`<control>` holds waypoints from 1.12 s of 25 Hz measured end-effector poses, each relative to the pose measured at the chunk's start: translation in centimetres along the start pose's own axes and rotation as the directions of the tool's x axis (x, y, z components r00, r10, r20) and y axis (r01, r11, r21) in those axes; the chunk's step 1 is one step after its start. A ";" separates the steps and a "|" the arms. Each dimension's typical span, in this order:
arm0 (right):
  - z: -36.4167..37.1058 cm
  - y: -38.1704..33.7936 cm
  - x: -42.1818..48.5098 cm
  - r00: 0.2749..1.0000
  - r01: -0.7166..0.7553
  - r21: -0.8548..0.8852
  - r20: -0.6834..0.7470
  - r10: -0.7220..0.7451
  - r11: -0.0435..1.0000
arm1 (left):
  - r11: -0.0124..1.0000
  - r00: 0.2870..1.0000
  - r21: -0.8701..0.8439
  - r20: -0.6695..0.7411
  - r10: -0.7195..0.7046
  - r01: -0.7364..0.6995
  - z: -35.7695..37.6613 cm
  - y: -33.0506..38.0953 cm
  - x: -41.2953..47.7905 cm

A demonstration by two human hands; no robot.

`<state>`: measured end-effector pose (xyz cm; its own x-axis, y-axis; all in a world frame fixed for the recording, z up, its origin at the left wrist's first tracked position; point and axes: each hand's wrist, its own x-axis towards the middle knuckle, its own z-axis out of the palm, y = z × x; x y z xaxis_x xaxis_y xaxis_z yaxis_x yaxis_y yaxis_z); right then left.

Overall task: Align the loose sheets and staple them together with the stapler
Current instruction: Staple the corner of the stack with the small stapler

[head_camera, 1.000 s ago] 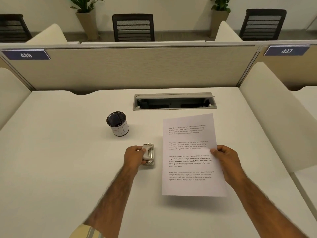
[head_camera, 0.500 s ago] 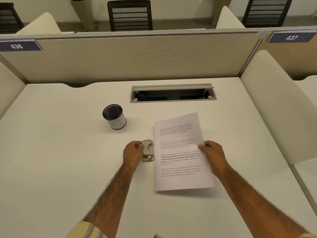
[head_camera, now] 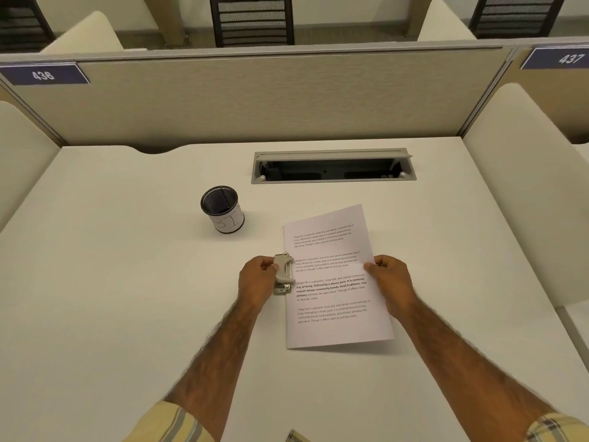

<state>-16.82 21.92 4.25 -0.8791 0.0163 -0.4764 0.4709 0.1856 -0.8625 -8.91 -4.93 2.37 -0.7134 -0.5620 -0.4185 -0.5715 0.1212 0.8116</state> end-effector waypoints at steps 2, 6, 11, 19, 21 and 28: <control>0.3 -0.1 0.3 1.000 0.008 -0.029 -0.003 -0.008 1.000 | 1.000 1.000 0.017 0.000 0.006 -0.006 0.0 0.1 0.0; 0.9 0.0 0.9 1.000 0.012 -0.095 -0.014 -0.014 0.995 | 0.998 1.000 0.055 0.001 0.026 -0.026 -0.1 0.1 -0.1; 1.1 0.3 1.3 0.999 0.016 -0.111 -0.033 -0.019 0.994 | 0.993 0.999 0.106 -0.007 0.046 -0.045 -0.1 0.4 -0.2; 1.3 -0.3 1.6 0.999 0.029 -0.136 -0.032 -0.033 0.990 | 0.990 0.998 0.131 -0.007 0.062 -0.060 0.1 0.5 -0.3; 1.4 -0.2 1.8 0.999 0.026 -0.144 -0.029 -0.030 0.989 | 0.987 0.998 0.147 -0.011 0.067 -0.065 0.1 0.5 -0.2; 1.7 -0.8 1.1 0.995 0.044 -0.156 -0.078 -0.057 0.987 | 0.864 0.944 0.433 -0.081 0.319 -0.255 0.7 1.0 0.4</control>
<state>-18.02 20.15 4.12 -0.9076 0.0824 -0.4117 0.4141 0.3375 -0.8453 -10.01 -4.44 2.75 -0.8230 -0.5586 -0.1031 -0.4880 0.6025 0.6316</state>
